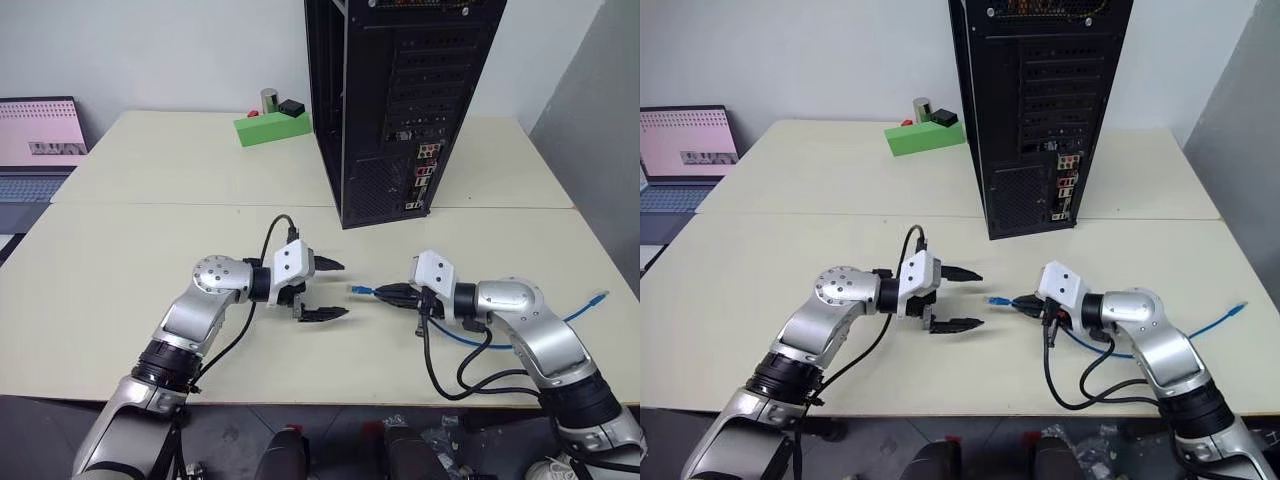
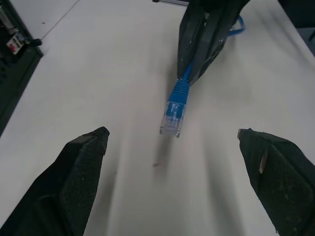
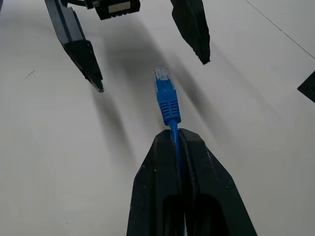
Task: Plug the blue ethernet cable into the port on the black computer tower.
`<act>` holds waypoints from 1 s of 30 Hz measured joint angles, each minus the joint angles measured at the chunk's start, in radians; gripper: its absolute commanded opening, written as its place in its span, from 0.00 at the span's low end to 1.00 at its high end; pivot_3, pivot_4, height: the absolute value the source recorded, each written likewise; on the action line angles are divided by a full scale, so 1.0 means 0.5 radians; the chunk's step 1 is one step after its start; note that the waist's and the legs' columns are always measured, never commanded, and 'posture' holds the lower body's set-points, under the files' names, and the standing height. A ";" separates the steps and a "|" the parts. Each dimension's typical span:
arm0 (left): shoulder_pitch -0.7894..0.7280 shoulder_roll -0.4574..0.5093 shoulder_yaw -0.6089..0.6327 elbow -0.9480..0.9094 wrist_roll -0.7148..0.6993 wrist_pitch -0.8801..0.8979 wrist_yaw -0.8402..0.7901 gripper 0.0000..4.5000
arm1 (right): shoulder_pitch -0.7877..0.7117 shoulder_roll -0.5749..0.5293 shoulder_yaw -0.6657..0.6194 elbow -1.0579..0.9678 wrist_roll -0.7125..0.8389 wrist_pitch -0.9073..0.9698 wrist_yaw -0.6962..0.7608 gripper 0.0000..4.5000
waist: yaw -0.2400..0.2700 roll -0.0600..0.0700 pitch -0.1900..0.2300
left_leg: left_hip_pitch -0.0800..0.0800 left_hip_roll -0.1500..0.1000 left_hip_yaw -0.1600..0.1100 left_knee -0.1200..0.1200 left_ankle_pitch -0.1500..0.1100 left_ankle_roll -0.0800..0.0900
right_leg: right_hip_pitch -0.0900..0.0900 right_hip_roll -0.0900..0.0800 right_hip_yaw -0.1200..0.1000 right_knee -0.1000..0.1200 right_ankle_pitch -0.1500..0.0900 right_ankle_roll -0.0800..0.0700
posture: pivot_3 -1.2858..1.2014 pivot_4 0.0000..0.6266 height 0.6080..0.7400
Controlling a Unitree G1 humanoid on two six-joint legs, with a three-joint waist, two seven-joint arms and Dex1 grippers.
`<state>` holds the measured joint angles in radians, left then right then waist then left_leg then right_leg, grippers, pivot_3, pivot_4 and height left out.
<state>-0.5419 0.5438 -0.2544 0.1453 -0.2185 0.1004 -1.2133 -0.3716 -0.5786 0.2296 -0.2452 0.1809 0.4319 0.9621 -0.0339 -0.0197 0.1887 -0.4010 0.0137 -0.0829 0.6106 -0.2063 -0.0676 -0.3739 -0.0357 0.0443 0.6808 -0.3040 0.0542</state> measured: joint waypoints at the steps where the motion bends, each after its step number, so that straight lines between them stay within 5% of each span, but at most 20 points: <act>1: -0.005 0.000 -0.001 0.017 0.000 -0.006 -0.014 0.86 | 0.002 0.000 0.002 -0.015 0.001 0.016 0.000 0.00 | 0.000 0.000 0.000 | 0.000 0.000 0.000 0.000 0.000 0.000 | 0.000 0.000 0.000 0.000 0.000 0.000 | 0.52 0.24 1.00; 19: -0.062 -0.044 -0.006 0.095 -0.001 -0.049 -0.126 0.06 | -0.006 -0.015 0.015 -0.088 0.017 0.073 0.023 0.00 | 0.000 0.000 0.000 | 0.000 0.000 0.000 0.000 0.000 0.000 | 0.000 0.000 0.000 0.000 0.000 0.000 | 0.52 0.24 1.00; 23: -0.062 -0.045 -0.006 0.095 0.008 -0.057 -0.128 0.06 | -0.006 -0.016 0.016 -0.089 0.017 0.076 0.023 0.00 | 0.000 0.000 0.000 | 0.000 0.000 -0.001 0.000 0.000 0.000 | 0.000 0.000 0.000 0.000 0.000 0.000 | 0.52 0.24 1.00; 30: -0.062 -0.046 -0.006 0.104 0.033 -0.100 -0.121 0.06 | -0.006 -0.034 0.022 -0.091 0.049 0.095 0.058 0.36 | 0.000 0.000 0.000 | 0.000 0.000 -0.001 0.000 0.000 0.000 | 0.000 0.000 0.000 0.000 0.000 0.000 | 0.52 0.24 1.00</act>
<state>-0.5729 0.5209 -0.2573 0.1973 -0.2019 0.0504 -1.2740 -0.3747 -0.5957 0.2406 -0.2907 0.2054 0.4792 0.9911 -0.0338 -0.0197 0.1887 -0.4011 0.0136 -0.0832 0.6107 -0.2063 -0.0675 -0.3738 -0.0357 0.0441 0.6808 -0.3040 0.0542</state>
